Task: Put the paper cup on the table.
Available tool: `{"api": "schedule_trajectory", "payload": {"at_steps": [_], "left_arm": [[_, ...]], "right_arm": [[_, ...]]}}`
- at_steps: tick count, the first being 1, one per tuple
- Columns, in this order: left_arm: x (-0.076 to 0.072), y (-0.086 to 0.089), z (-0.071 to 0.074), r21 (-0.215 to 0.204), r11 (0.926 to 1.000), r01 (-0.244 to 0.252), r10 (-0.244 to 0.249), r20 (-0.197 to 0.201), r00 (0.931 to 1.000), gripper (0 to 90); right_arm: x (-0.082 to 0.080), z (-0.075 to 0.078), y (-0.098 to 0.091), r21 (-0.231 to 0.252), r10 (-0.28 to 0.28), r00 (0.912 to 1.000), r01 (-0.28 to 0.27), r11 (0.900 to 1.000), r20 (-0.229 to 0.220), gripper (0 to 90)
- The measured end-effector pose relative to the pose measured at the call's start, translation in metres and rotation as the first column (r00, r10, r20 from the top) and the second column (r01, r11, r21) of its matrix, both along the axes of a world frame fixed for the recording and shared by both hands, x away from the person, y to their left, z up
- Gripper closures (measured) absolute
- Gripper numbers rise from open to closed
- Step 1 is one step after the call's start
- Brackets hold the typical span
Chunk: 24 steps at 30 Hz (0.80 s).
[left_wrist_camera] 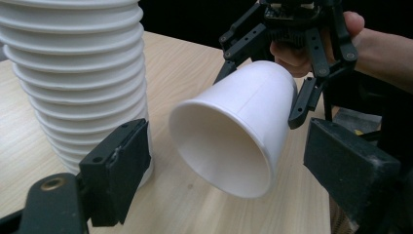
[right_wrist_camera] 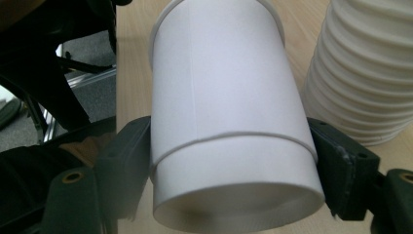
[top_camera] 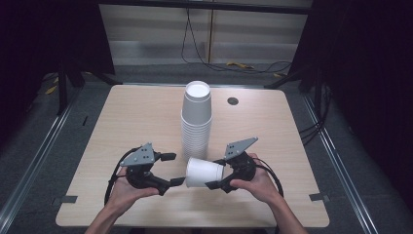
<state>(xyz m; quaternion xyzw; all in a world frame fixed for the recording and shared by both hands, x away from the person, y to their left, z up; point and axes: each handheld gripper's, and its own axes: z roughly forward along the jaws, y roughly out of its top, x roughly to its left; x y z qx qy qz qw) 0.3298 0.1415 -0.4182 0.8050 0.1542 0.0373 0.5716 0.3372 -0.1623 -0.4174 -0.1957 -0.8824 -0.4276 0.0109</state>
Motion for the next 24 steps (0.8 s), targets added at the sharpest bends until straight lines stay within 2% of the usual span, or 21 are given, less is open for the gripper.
{"api": "schedule_trajectory", "payload": {"at_steps": [3, 5, 7, 8, 13, 19, 21, 22, 24], "left_arm": [[-0.0004, 0.0003, 0.0013, -0.010, 0.9999, -0.002, 0.002, -0.006, 1.0000, 16.1], [0.0001, 0.0005, 0.0018, -0.039, 0.9992, 0.002, -0.003, -0.021, 0.9998, 16.1], [0.0010, 0.0008, 0.0020, -0.049, 0.9988, -0.001, -0.001, -0.030, 0.9995, 16.1], [0.0011, 0.0006, 0.0020, -0.051, 0.9987, -0.002, 0.000, -0.031, 0.9995, 16.1], [0.0003, -0.0005, 0.0007, -0.047, 0.9989, 0.010, -0.012, -0.030, 0.9995, 15.8], [0.0014, -0.0021, 0.0051, -0.067, 0.9978, 0.006, -0.008, -0.030, 0.9995, 15.7], [0.0012, -0.0021, 0.0064, -0.073, 0.9973, 0.007, -0.009, -0.031, 0.9995, 15.6], [0.0005, -0.0027, 0.0066, -0.080, 0.9967, 0.006, -0.009, -0.040, 0.9992, 15.6], [0.0003, -0.0030, 0.0069, -0.078, 0.9969, 0.007, -0.010, -0.038, 0.9992, 15.7]], "right_arm": [[-0.0001, 0.0006, -0.0029, 0.042, -0.001, 1.0000, 0.001, 0.9991, 0.002, 23.7], [-0.0002, 0.0002, -0.0038, 0.053, 0.000, 1.0000, 0.000, 0.9986, -0.006, 23.7], [-0.0012, -0.0005, -0.0042, 0.054, -0.007, 1.0000, 0.007, 0.9985, 0.001, 23.7], [-0.0014, -0.0011, -0.0046, 0.067, -0.003, 0.9999, 0.004, 0.9977, -0.011, 23.7], [-0.0021, -0.0022, -0.0052, 0.109, -0.014, 0.9999, 0.015, 0.9940, -0.010, 23.7], [-0.0025, -0.0009, -0.0033, 0.150, -0.003, 1.0000, 0.002, 0.9888, 0.004, 23.7], [-0.0033, -0.0005, -0.0040, 0.162, -0.011, 0.9999, 0.009, 0.9867, 0.010, 23.7], [-0.0043, 0.0004, -0.0049, 0.164, -0.030, 0.9992, 0.025, 0.9862, 0.028, 23.7], [-0.0042, 0.0015, -0.0074, 0.185, -0.034, 0.9991, 0.029, 0.9824, 0.025, 23.7]]}}
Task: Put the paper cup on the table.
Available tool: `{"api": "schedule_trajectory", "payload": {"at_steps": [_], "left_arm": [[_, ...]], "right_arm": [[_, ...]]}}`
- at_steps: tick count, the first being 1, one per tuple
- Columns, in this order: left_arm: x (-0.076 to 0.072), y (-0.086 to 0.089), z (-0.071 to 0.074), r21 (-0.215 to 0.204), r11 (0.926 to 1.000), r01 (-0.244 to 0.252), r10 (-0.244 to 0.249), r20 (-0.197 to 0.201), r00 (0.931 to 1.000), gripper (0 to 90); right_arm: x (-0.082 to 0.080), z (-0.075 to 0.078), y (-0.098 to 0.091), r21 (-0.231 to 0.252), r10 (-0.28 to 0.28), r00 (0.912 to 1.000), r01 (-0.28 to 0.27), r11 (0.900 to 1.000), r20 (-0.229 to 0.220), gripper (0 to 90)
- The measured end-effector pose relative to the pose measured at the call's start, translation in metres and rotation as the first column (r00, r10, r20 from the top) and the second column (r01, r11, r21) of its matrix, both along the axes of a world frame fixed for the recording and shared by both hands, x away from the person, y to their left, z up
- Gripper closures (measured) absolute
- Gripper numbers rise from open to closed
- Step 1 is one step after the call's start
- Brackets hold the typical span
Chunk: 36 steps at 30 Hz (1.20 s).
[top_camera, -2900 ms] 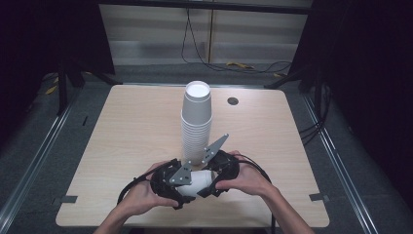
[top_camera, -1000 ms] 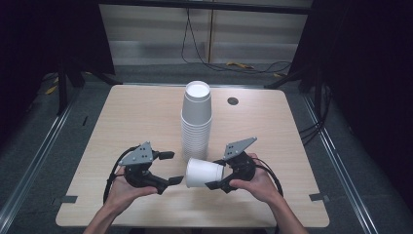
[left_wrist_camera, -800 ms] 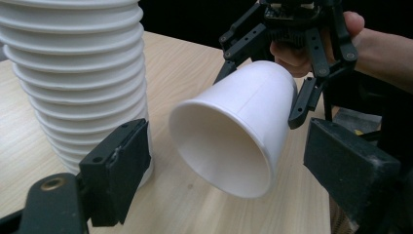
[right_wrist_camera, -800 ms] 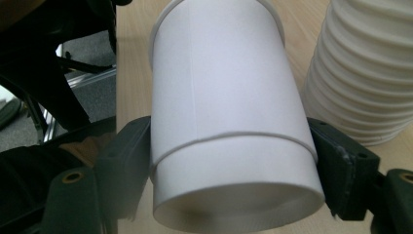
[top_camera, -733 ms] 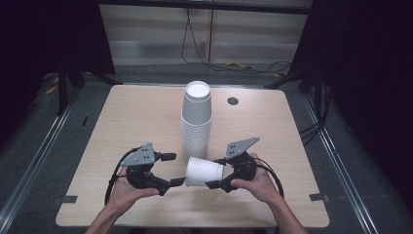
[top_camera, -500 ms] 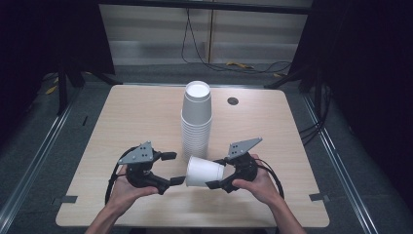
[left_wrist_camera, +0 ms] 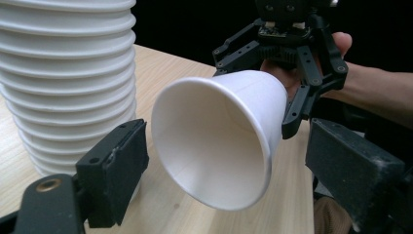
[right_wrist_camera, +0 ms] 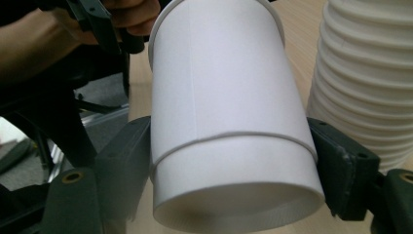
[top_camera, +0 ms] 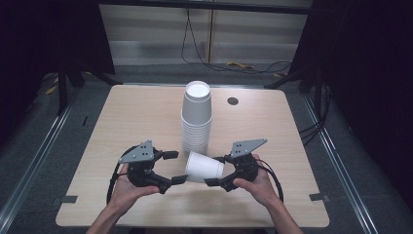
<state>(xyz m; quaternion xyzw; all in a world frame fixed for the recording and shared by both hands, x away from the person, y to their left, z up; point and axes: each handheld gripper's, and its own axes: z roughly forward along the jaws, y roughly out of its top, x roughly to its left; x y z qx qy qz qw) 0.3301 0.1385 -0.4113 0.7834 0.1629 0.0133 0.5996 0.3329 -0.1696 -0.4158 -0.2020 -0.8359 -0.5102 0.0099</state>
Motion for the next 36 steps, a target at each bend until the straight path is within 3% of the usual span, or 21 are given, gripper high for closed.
{"api": "schedule_trajectory", "payload": {"at_steps": [5, 7, 17, 28, 35, 36], "left_arm": [[0.001, -0.002, -0.001, -0.014, 0.9999, 0.007, -0.007, -0.011, 0.9999, 15.6], [0.000, -0.003, -0.001, -0.016, 0.9998, 0.013, -0.013, -0.008, 0.9999, 15.7], [0.003, -0.005, -0.006, -0.023, 0.9996, 0.014, -0.015, -0.031, 0.9994, 15.6], [0.007, -0.012, -0.010, -0.034, 0.9982, 0.049, -0.051, -0.040, 0.9979, 5.7], [0.006, -0.017, -0.008, -0.044, 0.9955, 0.083, -0.084, -0.013, 0.9964, 4.1], [0.005, -0.018, -0.007, -0.037, 0.9973, 0.063, -0.064, -0.011, 0.9979, 4.2]], "right_arm": [[0.000, 0.002, -0.003, 0.045, -0.011, 0.9999, 0.011, 0.9989, 0.003, 23.7], [-0.002, 0.002, -0.002, 0.071, -0.035, 0.9991, 0.034, 0.9969, 0.025, 23.7], [-0.004, 0.004, 0.003, 0.137, -0.003, 0.9998, 0.001, 0.9906, 0.019, 23.7], [-0.006, 0.008, 0.009, 0.128, 0.041, 0.9987, -0.045, 0.9908, 0.028, 23.8], [-0.007, 0.010, 0.013, 0.121, 0.072, 0.9968, -0.075, 0.9898, 0.035, 23.7], [-0.007, 0.010, 0.013, 0.120, 0.077, 0.9965, -0.080, 0.9895, 0.031, 23.7]]}}
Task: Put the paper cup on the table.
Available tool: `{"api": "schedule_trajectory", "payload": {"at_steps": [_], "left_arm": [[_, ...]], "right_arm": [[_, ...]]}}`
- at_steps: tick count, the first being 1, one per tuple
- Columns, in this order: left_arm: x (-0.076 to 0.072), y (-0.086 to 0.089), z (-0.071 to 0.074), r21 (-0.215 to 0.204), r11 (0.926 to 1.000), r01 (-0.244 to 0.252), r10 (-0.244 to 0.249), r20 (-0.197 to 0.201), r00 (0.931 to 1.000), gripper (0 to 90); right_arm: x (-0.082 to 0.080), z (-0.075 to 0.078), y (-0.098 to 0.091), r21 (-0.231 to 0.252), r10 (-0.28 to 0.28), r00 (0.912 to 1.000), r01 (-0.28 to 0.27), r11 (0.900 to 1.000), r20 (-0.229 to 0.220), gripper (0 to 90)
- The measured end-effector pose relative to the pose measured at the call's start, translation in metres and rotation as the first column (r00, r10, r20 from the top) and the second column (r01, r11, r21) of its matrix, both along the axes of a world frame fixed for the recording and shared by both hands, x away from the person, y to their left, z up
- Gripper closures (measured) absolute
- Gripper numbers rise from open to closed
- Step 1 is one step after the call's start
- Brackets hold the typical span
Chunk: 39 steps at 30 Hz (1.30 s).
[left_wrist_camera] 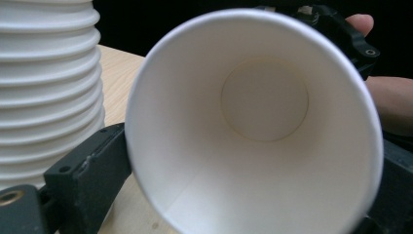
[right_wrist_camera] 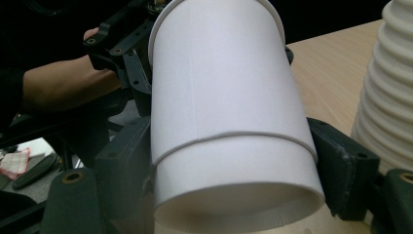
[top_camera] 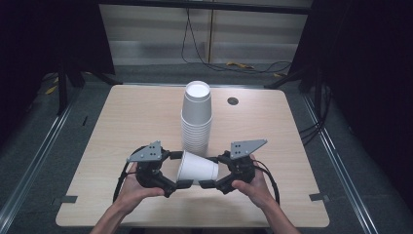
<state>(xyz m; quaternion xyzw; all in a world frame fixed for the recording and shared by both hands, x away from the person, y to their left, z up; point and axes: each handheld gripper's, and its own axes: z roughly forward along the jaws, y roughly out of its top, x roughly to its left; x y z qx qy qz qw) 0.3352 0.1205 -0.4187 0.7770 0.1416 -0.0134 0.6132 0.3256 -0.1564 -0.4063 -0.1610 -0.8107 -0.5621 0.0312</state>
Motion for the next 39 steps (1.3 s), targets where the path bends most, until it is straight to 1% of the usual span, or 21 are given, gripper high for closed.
{"api": "schedule_trajectory", "payload": {"at_steps": [2, 3, 4, 5, 7, 8, 9, 11, 13, 14, 15, 18, 21, 25, 27, 28, 30, 32, 33, 38, 39], "left_arm": [[0.001, -0.001, 0.001, -0.017, 0.9997, 0.017, -0.017, -0.002, 0.9999, 4.4], [0.001, -0.001, 0.002, -0.005, 0.9999, 0.014, -0.014, -0.002, 0.9999, 4.6], [0.001, -0.001, 0.001, -0.016, 0.9997, 0.020, -0.020, -0.003, 0.9998, 4.6], [0.001, -0.001, 0.001, -0.011, 0.9998, 0.015, -0.015, -0.005, 0.9999, 4.5], [0.002, -0.002, 0.000, -0.020, 0.9995, 0.023, -0.023, -0.012, 0.9997, 4.2], [0.003, -0.003, -0.001, -0.032, 0.9989, 0.035, -0.036, -0.018, 0.9992, 3.9], [0.002, -0.004, 0.000, -0.018, 0.9995, 0.027, -0.028, -0.018, 0.9995, 3.9], [0.002, -0.004, -0.001, -0.018, 0.9993, 0.031, -0.032, -0.017, 0.9994, 4.3], [0.002, -0.002, 0.000, -0.017, 0.9993, 0.035, -0.035, -0.022, 0.9991, 5.4], [0.002, -0.002, 0.000, -0.015, 0.9992, 0.038, -0.038, -0.023, 0.9990, 5.8], [0.003, -0.002, 0.000, -0.024, 0.9984, 0.052, -0.053, -0.031, 0.9981, 6.1], [0.003, 0.000, 0.001, -0.008, 0.9979, 0.064, -0.065, -0.036, 0.9973, 7.4], [0.003, 0.000, 0.002, -0.008, 0.9971, 0.076, -0.076, -0.032, 0.9966, 8.7], [0.002, 0.001, 0.002, 0.005, 0.9967, 0.081, -0.081, -0.035, 0.9961, 9.9], [0.002, 0.002, 0.002, 0.009, 0.9967, 0.081, -0.081, -0.032, 0.9962, 10.1], [0.001, 0.003, 0.003, 0.026, 0.9976, 0.065, -0.064, -0.026, 0.9976, 10.2], [0.002, 0.004, 0.003, 0.011, 0.9973, 0.072, -0.072, -0.033, 0.9968, 10.2], [0.003, 0.007, 0.003, 0.019, 0.9978, 0.063, -0.062, -0.036, 0.9974, 10.2], [0.003, 0.008, 0.002, 0.016, 0.9978, 0.064, -0.063, -0.045, 0.9970, 10.2], [0.003, 0.013, 0.002, 0.029, 0.9988, 0.040, -0.039, -0.045, 0.9982, 10.1], [0.003, 0.015, 0.003, 0.046, 0.9986, 0.029, -0.027, -0.044, 0.9987, 10.1]], "right_arm": [[0.001, 0.000, 0.000, 0.002, 0.001, 1.0000, -0.001, 1.0000, 0.000, 23.7], [0.001, 0.000, -0.001, 0.005, 0.002, 1.0000, -0.002, 1.0000, 0.001, 23.7], [0.001, 0.000, -0.001, 0.007, 0.003, 1.0000, -0.003, 1.0000, -0.001, 23.7], [0.001, 0.000, -0.001, 0.008, 0.005, 1.0000, -0.005, 1.0000, 0.000, 23.7], [0.001, -0.001, -0.001, 0.007, 0.008, 1.0000, -0.008, 0.9999, 0.001, 23.7], [0.001, -0.001, 0.000, 0.007, 0.008, 1.0000, -0.008, 0.9999, 0.000, 23.7], [0.001, -0.001, 0.000, 0.007, 0.014, 0.9999, -0.014, 0.9999, -0.002, 23.7], [0.000, -0.002, 0.002, -0.001, 0.015, 0.9999, -0.015, 0.9999, 0.003, 23.7], [0.001, -0.002, 0.001, 0.003, 0.018, 0.9998, -0.018, 0.9998, -0.004, 23.8], [0.001, -0.002, 0.001, 0.002, 0.022, 0.9998, -0.022, 0.9998, -0.004, 23.7], [0.001, -0.003, 0.001, 0.001, 0.024, 0.9997, -0.024, 0.9997, -0.004, 23.6], [0.001, -0.003, 0.001, -0.003, 0.029, 0.9996, -0.029, 0.9996, -0.003, 23.1], [0.001, -0.004, 0.001, -0.009, 0.036, 0.9993, -0.036, 0.9993, 0.002, 22.3], [0.001, -0.006, 0.002, -0.019, 0.040, 0.9992, -0.040, 0.9990, 0.004, 21.1], [0.001, -0.007, 0.003, -0.025, 0.044, 0.9990, -0.044, 0.9987, 0.006, 20.8], [0.000, -0.007, 0.003, -0.026, 0.044, 0.9990, -0.044, 0.9987, 0.006, 20.0], [0.000, -0.007, 0.003, -0.026, 0.041, 0.9991, -0.041, 0.9988, 0.007, 17.5], [0.001, -0.007, 0.002, -0.018, 0.036, 0.9994, -0.036, 0.9992, 0.005, 15.7], [0.000, -0.006, 0.001, -0.022, 0.024, 0.9997, -0.024, 0.9995, 0.007, 13.9], [-0.001, -0.004, -0.005, -0.005, -0.004, 0.9998, 0.004, 1.0000, 0.017, 13.6], [-0.001, -0.004, -0.007, -0.001, -0.010, 0.9997, 0.010, 1.0000, 0.020, 13.5]]}}
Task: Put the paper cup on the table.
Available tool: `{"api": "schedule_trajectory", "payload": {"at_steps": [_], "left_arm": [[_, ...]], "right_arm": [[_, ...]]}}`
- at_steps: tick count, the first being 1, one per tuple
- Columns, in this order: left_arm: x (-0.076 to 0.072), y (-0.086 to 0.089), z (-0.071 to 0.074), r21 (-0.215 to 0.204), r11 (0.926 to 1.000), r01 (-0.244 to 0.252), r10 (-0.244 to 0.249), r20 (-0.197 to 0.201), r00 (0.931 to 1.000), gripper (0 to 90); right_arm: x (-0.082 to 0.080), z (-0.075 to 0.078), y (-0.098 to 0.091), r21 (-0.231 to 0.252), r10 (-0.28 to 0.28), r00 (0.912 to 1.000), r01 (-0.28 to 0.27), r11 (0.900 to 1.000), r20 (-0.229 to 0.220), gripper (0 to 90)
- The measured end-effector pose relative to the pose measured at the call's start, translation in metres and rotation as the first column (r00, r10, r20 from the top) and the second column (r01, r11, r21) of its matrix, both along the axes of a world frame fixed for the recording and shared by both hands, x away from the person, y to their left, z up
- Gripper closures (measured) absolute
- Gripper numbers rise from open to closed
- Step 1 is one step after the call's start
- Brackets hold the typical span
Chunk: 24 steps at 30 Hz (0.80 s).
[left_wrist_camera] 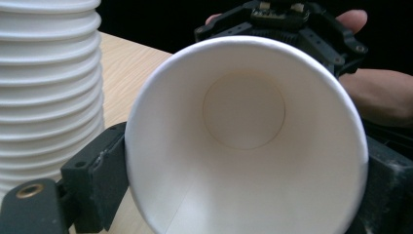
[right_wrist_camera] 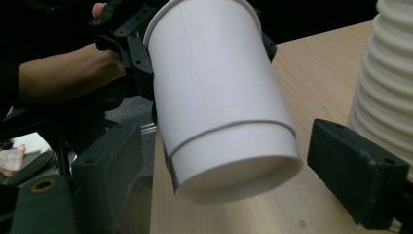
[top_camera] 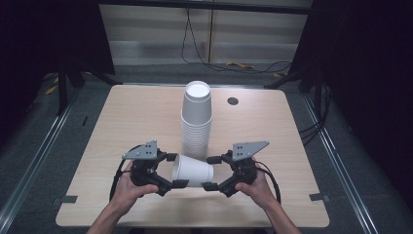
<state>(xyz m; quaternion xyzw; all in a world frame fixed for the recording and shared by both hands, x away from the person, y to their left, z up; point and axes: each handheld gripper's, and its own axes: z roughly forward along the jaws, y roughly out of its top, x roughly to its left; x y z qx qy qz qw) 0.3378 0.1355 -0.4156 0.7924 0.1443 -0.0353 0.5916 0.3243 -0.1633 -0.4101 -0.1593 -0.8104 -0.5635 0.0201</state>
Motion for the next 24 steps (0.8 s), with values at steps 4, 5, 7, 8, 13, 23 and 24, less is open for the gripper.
{"api": "schedule_trajectory", "payload": {"at_steps": [4, 5, 7, 8, 13, 23, 24], "left_arm": [[0.001, 0.006, 0.001, 0.007, 0.9998, -0.019, 0.018, 0.007, 0.9998, 9.9], [0.003, 0.008, 0.001, 0.023, 0.9994, -0.027, 0.027, 0.008, 0.9996, 10.0], [0.004, 0.011, 0.001, 0.043, 0.9983, -0.040, 0.040, 0.007, 0.9992, 10.0], [0.006, 0.013, 0.001, 0.061, 0.9973, -0.040, 0.039, 0.013, 0.9991, 10.0], [0.008, 0.022, 0.001, 0.093, 0.9939, -0.060, 0.059, 0.010, 0.9982, 9.9], [0.004, 0.039, 0.006, 0.150, 0.9829, -0.107, 0.104, 0.026, 0.9942, 9.8], [0.004, 0.041, 0.007, 0.158, 0.9807, -0.115, 0.113, 0.024, 0.9933, 9.8]], "right_arm": [[-0.001, 0.001, -0.004, 0.004, -0.056, 0.9983, 0.056, 0.9984, 0.018, 13.4], [-0.001, 0.000, -0.005, 0.006, -0.080, 0.9966, 0.080, 0.9968, 0.020, 13.4], [0.000, -0.001, -0.008, 0.013, -0.095, 0.9953, 0.094, 0.9955, 0.020, 13.4], [0.000, -0.001, -0.009, 0.014, -0.100, 0.9947, 0.100, 0.9949, 0.021, 13.4], [0.004, -0.004, -0.014, -0.014, -0.199, 0.9788, 0.200, 0.9797, 0.047, 13.4], [0.002, -0.007, -0.020, 0.007, -0.359, 0.9264, 0.361, 0.9326, 0.112, 13.4], [0.002, -0.007, -0.020, 0.014, -0.366, 0.9236, 0.367, 0.9302, 0.115, 13.4]]}}
